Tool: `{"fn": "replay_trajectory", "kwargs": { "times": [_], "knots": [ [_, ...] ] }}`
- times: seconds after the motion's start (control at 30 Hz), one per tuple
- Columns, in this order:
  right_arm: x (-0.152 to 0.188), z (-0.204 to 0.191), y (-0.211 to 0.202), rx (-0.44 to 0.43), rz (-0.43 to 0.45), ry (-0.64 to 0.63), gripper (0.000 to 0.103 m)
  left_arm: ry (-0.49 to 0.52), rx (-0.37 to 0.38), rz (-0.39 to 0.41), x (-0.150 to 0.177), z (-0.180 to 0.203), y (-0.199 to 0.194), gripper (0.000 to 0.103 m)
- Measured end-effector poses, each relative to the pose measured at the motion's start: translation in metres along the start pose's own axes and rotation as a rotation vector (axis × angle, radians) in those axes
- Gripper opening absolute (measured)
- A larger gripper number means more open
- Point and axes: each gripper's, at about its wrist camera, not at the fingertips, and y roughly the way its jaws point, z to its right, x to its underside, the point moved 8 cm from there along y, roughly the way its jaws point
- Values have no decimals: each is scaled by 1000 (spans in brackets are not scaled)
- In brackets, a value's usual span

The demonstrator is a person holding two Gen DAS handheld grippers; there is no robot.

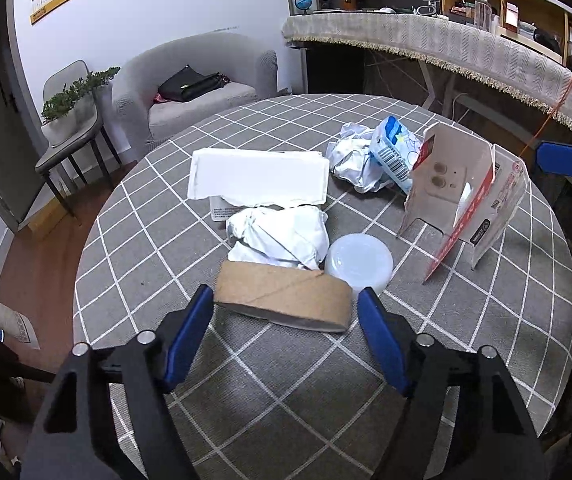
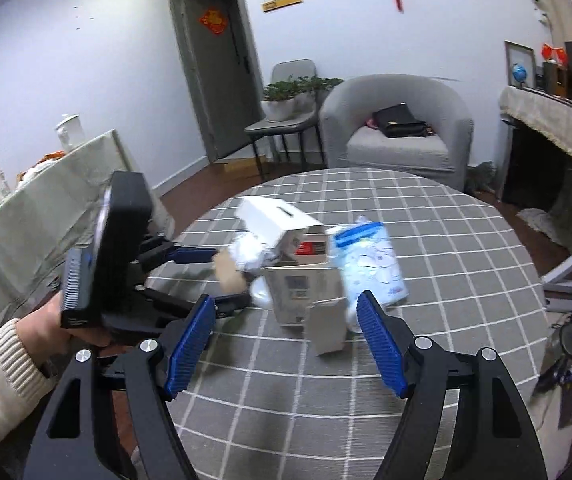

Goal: Collect trash
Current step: 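Grasp the white paper box with the right tool while the left tool grasps the tape roll, then carry the tape roll with the left tool over the teal bin and release it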

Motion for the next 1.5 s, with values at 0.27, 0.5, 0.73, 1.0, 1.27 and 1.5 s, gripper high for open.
{"fn": "replay_trajectory", "kwargs": {
  "times": [0.27,0.5,0.73,1.0,1.27,1.5],
  "knots": [
    [6,18,20,62,-45,25,79,-23,8,1,1,-9,-2,71],
    [8,8,40,59,-74,-13,79,-36,18,1,6,-14,-11,71],
    [9,6,54,109,-92,-38,79,-47,27,9,13,-20,-24,71],
    [4,1,67,145,-91,-51,79,-58,10,12,23,-35,-40,71],
    [1,2,76,176,-112,-11,52,-87,6,26,33,-55,-58,71],
    [-11,-16,69,159,-86,-6,52,-107,-15,30,45,-72,-73,71]
  ]
}}
